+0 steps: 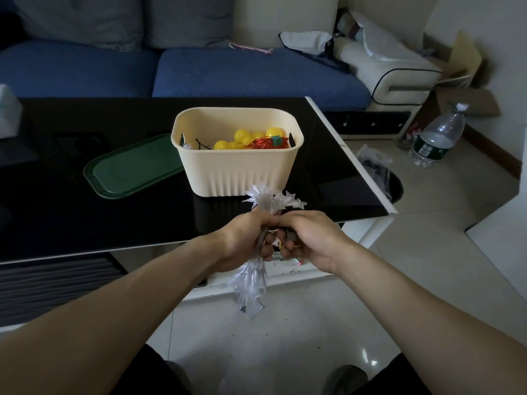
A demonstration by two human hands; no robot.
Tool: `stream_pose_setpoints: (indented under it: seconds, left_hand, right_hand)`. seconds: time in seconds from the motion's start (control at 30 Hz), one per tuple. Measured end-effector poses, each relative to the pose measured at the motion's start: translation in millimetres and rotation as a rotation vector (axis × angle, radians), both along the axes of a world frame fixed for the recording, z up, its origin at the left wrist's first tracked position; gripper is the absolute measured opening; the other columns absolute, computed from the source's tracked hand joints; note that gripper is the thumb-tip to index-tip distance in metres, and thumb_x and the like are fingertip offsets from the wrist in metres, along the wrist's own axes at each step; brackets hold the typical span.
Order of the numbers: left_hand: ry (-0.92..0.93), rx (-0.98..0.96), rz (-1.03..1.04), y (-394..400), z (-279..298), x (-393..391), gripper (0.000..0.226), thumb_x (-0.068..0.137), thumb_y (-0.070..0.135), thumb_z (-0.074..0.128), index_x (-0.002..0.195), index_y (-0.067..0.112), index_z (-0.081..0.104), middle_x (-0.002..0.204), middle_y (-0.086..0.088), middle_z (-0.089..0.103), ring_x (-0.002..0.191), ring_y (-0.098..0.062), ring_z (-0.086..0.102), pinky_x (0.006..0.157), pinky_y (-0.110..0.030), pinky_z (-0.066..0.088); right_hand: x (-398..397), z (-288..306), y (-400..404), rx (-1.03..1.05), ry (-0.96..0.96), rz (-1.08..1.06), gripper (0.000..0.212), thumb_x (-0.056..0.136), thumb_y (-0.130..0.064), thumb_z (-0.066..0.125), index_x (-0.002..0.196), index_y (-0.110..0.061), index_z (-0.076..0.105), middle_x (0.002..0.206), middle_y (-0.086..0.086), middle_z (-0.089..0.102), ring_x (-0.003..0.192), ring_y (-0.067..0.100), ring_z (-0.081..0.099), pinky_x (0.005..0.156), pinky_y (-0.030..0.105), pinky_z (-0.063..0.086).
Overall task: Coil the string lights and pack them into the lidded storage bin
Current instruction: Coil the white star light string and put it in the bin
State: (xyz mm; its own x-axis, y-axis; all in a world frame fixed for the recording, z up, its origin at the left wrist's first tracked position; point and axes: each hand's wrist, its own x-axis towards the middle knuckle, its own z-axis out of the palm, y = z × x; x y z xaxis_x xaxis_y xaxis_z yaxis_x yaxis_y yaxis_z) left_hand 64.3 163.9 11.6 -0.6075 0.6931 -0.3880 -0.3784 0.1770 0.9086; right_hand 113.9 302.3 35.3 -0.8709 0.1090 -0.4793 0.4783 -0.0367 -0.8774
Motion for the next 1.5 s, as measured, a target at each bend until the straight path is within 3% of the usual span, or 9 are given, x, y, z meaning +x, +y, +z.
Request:
stream_pose_setpoints:
  seconds: [0.13, 0.37, 0.47, 0.57, 0.73, 0.93, 1.1, 1.27, 1.5]
  left_hand:
    - [-0.043, 0.033, 0.053, -5.7, 2.7, -0.4, 0.01, 0.075, 0.01, 0.044, 0.083, 0.007, 0.049, 0.072, -0.014, 0.047, 0.056, -0.021, 0.034, 0.058, -0.032, 0.034]
    - [0.132, -0.21, 0.041, 0.4, -2.5, 3.7, 0.094, 0.072, -0.018, 0.038, 0.147, 0.032, 0.015, 0.073, -0.014, 0.054, 0.069, -0.02, 0.051, 0.062, -0.032, 0.044]
    - [0.15, -0.228, 0.044, 1.2, -4.1, 2.4, 0.102, 0.068, -0.014, 0.038, 0.156, 0.025, 0.004, 0.104, -0.032, 0.061, 0.088, -0.028, 0.055, 0.079, -0.044, 0.052]
    - [0.14, -0.237, 0.068, 2.7, -4.3, 1.5, 0.093, 0.072, -0.017, 0.032, 0.155, 0.021, 0.012, 0.108, -0.039, 0.058, 0.086, -0.03, 0.05, 0.077, -0.043, 0.046]
    - [0.102, -0.179, 0.048, -2.0, -2.3, -2.8, 0.104, 0.057, -0.007, 0.043, 0.152, 0.028, 0.019, 0.097, -0.027, 0.057, 0.079, -0.024, 0.054, 0.07, -0.033, 0.046]
    - [0.086, -0.13, 0.06, -6.0, 3.7, -1.2, 0.049, 0.072, -0.026, 0.044, 0.107, 0.008, 0.042, 0.09, -0.015, 0.052, 0.084, -0.023, 0.055, 0.074, -0.035, 0.047]
    - [0.033, -0.07, 0.034, -16.3, 2.0, -4.7, 0.07, 0.065, -0.026, 0.055, 0.128, 0.003, 0.043, 0.092, -0.017, 0.058, 0.085, -0.027, 0.062, 0.079, -0.038, 0.052]
    - [0.159, -0.061, -0.042, -19.5, 9.0, 0.9, 0.05, 0.077, -0.03, 0.053, 0.1, 0.015, 0.057, 0.088, -0.007, 0.063, 0.081, -0.017, 0.066, 0.08, -0.038, 0.054]
    - [0.244, -0.175, -0.143, -23.4, -0.4, -0.4, 0.017, 0.09, -0.009, 0.06, 0.09, 0.006, 0.068, 0.082, -0.003, 0.069, 0.084, -0.015, 0.065, 0.089, -0.027, 0.052]
  right_hand:
    - [0.5, 3.1, 0.6, -0.15, -0.055, 0.042, 0.019, 0.098, -0.015, 0.063, 0.096, 0.002, 0.071, 0.07, 0.01, 0.062, 0.05, 0.014, 0.053, 0.051, 0.029, 0.054]
    - [2.5, 1.0, -7.1, -0.223, -0.107, 0.067, 0.017, 0.096, -0.014, 0.064, 0.084, -0.002, 0.066, 0.065, 0.012, 0.052, 0.053, 0.017, 0.05, 0.051, 0.029, 0.053]
    - [2.8, -1.9, -10.6, -0.258, -0.135, 0.077, 0.015, 0.094, -0.016, 0.066, 0.083, -0.005, 0.066, 0.066, 0.01, 0.053, 0.054, 0.016, 0.048, 0.05, 0.026, 0.052]
    - [0.9, -6.1, -12.7, -0.337, -0.176, 0.019, 0.011, 0.093, -0.016, 0.068, 0.086, -0.007, 0.067, 0.065, 0.005, 0.053, 0.052, 0.012, 0.044, 0.046, 0.021, 0.047]
    - [-4.7, -10.5, -12.1, -0.39, -0.212, -0.031, 0.012, 0.092, -0.021, 0.071, 0.087, -0.011, 0.066, 0.064, 0.002, 0.05, 0.046, 0.008, 0.04, 0.044, 0.017, 0.043]
    - [-8.1, -10.6, -8.7, -0.431, -0.228, -0.029, 0.016, 0.094, -0.022, 0.067, 0.082, -0.013, 0.065, 0.059, 0.0, 0.046, 0.046, 0.008, 0.038, 0.043, 0.017, 0.042]
    - [-7.4, -7.7, -7.6, -0.439, -0.242, 0.029, 0.024, 0.094, -0.024, 0.066, 0.074, -0.013, 0.072, 0.057, -0.001, 0.054, 0.046, 0.008, 0.04, 0.046, 0.018, 0.039]
    - [-3.5, -4.8, -8.6, -0.387, -0.225, 0.094, 0.014, 0.07, -0.025, 0.084, 0.071, -0.017, 0.072, 0.067, -0.001, 0.052, 0.051, 0.007, 0.035, 0.046, 0.017, 0.036]
    - [-8.5, -10.7, -16.2, -0.34, -0.253, 0.075, 0.018, 0.094, -0.022, 0.067, 0.08, -0.011, 0.067, 0.057, -0.002, 0.042, 0.047, 0.007, 0.032, 0.045, 0.018, 0.038]
